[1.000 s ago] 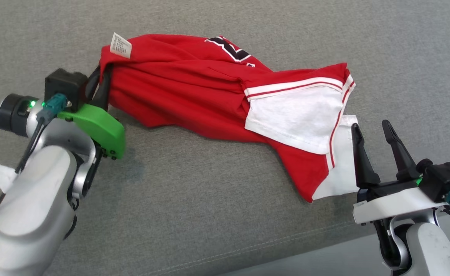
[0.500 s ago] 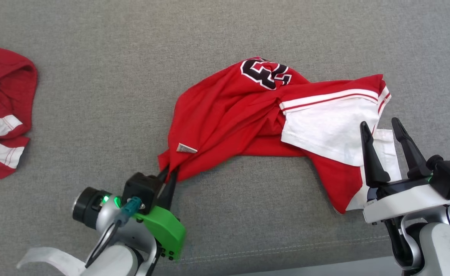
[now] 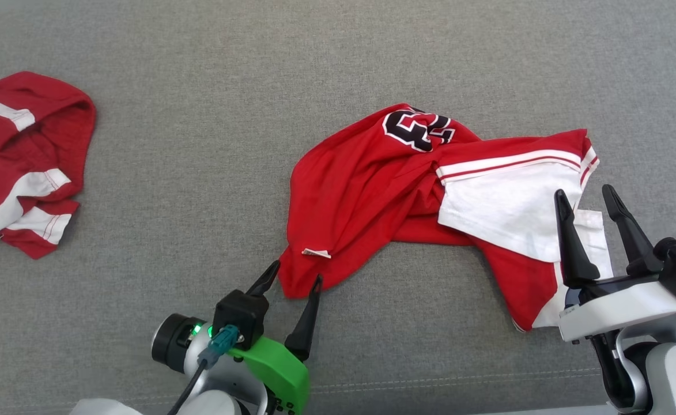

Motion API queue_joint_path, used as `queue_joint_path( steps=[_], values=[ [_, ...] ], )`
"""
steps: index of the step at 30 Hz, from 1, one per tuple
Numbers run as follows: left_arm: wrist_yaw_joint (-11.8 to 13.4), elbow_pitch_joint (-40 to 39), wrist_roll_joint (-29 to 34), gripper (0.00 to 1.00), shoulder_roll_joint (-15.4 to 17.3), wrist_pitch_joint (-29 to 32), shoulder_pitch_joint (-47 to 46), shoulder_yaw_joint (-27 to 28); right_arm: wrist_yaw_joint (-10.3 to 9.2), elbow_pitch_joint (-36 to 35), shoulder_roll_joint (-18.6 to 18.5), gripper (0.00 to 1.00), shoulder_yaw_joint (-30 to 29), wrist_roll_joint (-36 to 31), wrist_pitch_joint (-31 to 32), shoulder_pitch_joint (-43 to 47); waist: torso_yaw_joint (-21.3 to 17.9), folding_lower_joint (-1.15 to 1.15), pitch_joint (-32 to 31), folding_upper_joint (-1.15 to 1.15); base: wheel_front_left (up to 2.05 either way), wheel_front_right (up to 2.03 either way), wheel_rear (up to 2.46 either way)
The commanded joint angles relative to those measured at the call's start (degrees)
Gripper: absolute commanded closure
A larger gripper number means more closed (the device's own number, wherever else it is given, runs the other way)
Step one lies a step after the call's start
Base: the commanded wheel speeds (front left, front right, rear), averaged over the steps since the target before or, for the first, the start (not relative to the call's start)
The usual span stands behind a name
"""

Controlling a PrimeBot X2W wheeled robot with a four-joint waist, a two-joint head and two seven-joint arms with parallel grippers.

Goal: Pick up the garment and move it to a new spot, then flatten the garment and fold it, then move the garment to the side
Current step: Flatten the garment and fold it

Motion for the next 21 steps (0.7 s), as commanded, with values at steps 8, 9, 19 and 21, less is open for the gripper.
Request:
queue_joint_path(
  steps=[8,9,19,21],
  values=[
    [4.15,-6.62,-1.52,0.0,2.91,-6.26,2.09,6.91,-0.06,-1.95,-0.42,0.0,-1.42,-0.86,0.66,1.2,1.39,0.0,-2.23,0.0,0.0,0.0,0.0],
    [4.55,-7.28,-1.97,0.0,3.0,-6.95,2.2,8.0,-0.06,-1.98,-0.35,0.0,-1.56,-0.93,0.68,1.29,1.41,0.0,-2.49,0.0,0.0,0.0,0.0],
    [6.43,-10.86,-5.16,0.0,5.85,-12.15,3.22,18.66,-0.06,-1.39,0.2,0.0,-1.97,-1.61,0.1,1.68,1.13,0.0,-6.3,0.0,0.0,0.0,0.0],
    [6.33,-10.75,-5.52,0.0,6.58,-12.41,3.97,20.21,-0.06,-1.01,0.25,0.0,-1.63,-1.79,0.12,1.96,0.92,0.0,-7.16,0.0,0.0,0.0,0.0]
  ],
)
